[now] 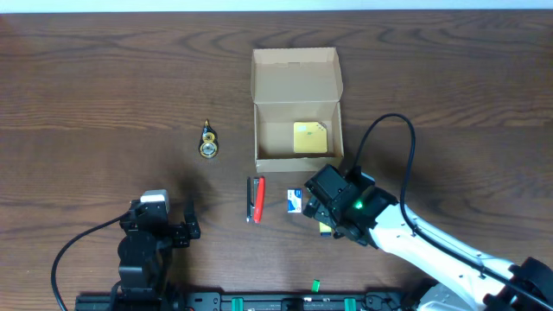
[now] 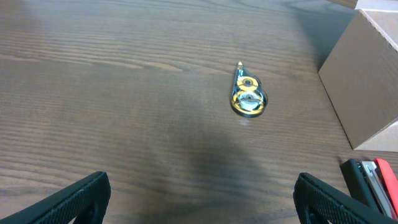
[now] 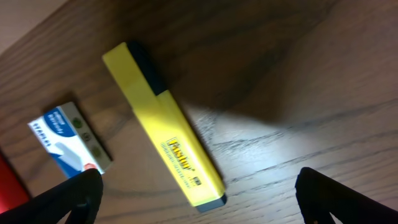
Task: Pack container
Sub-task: 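Move the right gripper down over the yellow highlighter, then close the right gripper on the yellow highlighter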
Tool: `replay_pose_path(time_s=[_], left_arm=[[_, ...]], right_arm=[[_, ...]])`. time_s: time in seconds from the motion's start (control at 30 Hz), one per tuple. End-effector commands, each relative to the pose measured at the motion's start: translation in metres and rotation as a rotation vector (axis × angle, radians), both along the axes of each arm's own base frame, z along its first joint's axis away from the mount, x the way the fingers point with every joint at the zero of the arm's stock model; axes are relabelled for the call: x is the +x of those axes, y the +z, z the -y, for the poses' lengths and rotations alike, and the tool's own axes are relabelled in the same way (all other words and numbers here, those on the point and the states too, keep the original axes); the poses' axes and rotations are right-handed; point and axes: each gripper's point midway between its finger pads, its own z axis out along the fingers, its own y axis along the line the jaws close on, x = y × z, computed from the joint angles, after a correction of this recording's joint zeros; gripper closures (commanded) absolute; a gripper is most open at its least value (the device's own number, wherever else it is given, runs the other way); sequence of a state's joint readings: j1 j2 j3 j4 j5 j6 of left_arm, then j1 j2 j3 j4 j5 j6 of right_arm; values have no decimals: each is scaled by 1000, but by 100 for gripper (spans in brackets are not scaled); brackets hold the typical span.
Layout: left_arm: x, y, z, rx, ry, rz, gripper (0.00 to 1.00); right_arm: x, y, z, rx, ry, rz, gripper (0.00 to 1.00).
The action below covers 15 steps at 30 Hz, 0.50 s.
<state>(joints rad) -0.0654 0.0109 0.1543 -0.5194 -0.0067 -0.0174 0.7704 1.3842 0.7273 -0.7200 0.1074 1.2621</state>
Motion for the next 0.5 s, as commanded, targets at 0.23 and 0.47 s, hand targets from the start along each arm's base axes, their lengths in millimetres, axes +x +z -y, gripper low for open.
replay_pose_path(time_s=[0.23,0.47], left_arm=[[0,-5,-1,17,-1,-7,5],[0,-5,-1,17,-1,-7,5]], right_arm=[[3,-11,2,-34,-30,4,5],[0,-24,-1,-30,-64,-38,7]])
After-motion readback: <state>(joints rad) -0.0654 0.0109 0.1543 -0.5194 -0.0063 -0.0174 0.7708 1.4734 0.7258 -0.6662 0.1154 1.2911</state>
